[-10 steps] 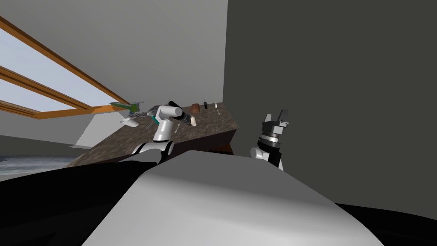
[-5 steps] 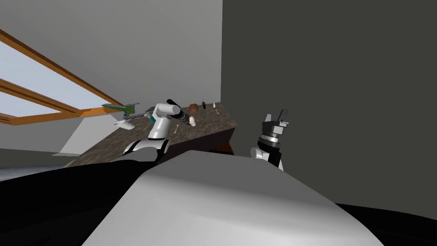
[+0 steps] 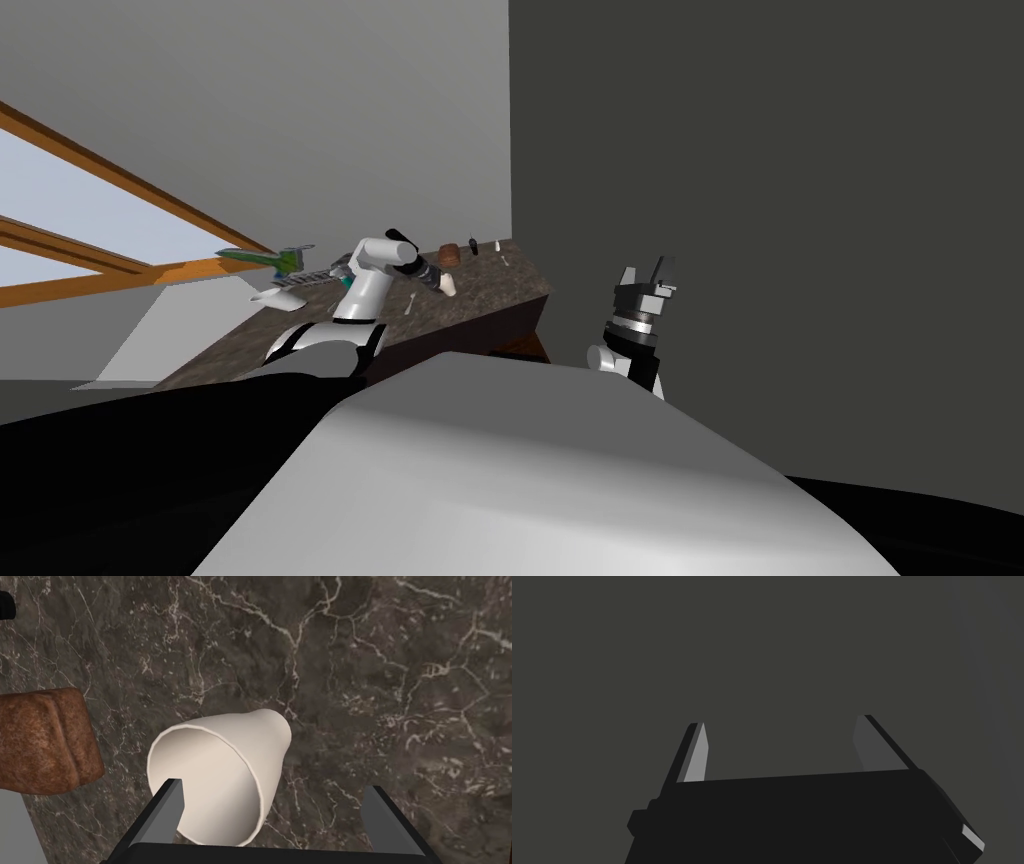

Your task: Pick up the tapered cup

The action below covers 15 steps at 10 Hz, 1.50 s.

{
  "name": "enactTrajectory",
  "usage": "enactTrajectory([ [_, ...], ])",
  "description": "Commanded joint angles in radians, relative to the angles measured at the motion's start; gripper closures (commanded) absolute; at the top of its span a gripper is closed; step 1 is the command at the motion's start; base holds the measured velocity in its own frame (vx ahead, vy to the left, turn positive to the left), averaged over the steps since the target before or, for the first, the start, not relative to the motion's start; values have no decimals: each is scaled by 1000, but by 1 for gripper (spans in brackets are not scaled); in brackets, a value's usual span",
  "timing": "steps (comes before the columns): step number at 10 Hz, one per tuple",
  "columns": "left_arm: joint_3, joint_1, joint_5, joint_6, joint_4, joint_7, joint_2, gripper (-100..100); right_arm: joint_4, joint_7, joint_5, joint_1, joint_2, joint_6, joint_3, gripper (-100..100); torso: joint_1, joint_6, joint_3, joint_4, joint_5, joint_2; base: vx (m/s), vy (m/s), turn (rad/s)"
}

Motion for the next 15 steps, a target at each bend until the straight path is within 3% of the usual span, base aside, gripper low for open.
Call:
enactTrajectory([
  [1,-16,-9,37,1,28,-2,30,-100,0,0,0,0,0,0,0,0,0,0,0,0,0,0,-24,42,-112],
  [15,-156,-54,325,25,239,-11,245,-100,0,0,0,0,0,0,0,0,0,0,-2,-1,0,-3,-4,39,-104],
])
